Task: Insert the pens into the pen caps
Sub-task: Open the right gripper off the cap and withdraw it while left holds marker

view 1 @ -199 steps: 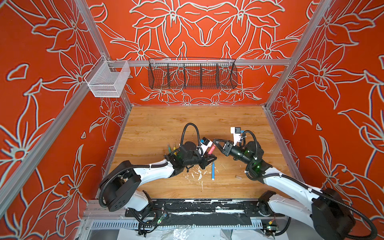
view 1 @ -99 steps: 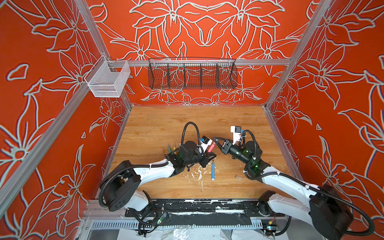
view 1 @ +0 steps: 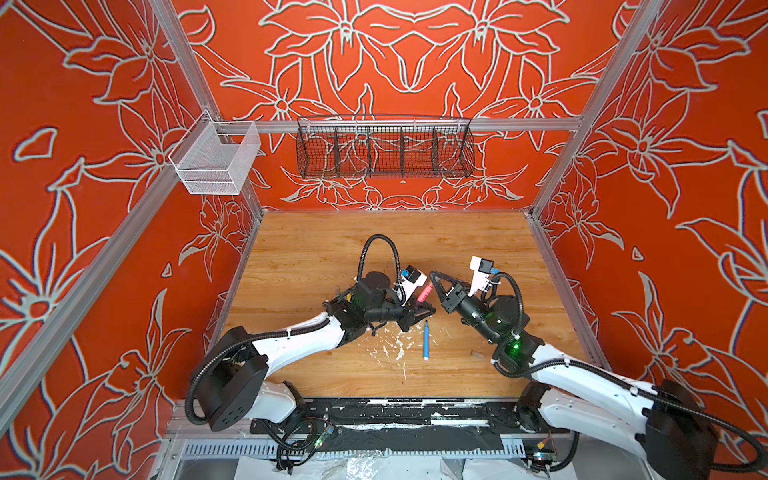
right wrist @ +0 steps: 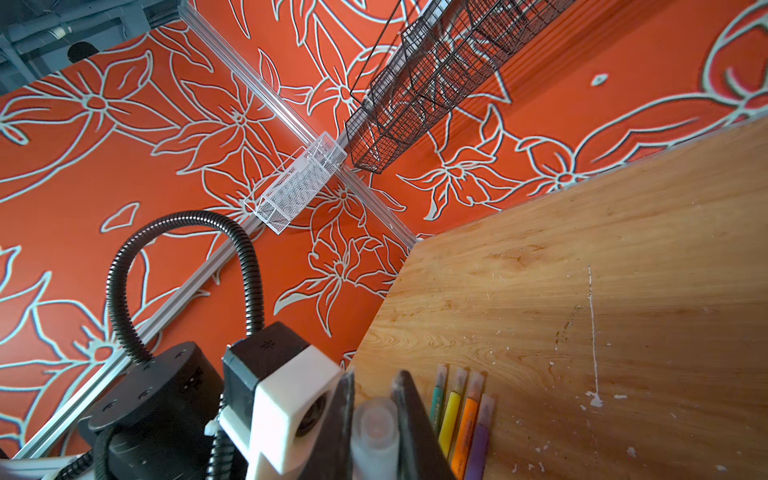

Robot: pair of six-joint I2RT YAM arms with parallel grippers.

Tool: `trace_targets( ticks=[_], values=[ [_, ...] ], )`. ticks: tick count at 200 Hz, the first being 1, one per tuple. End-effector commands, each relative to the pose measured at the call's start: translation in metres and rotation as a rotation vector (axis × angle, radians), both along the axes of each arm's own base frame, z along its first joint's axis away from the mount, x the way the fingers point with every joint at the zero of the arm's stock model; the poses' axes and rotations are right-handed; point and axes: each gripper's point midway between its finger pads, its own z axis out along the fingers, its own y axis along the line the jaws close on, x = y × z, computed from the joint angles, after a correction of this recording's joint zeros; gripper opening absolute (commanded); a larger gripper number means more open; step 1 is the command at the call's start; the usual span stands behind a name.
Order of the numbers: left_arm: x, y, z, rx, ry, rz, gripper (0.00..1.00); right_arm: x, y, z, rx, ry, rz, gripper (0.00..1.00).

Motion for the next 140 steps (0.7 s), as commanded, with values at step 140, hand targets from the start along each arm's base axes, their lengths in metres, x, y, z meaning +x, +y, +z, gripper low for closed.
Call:
trace_targets(
  ticks=[140],
  values=[
    [0.119, 0.105, 0.139, -0.345, -0.128, 0.544, 0.00, -0.132, 0.102, -0.030, 0.011, 0.009, 0.698, 0.00]
  ],
)
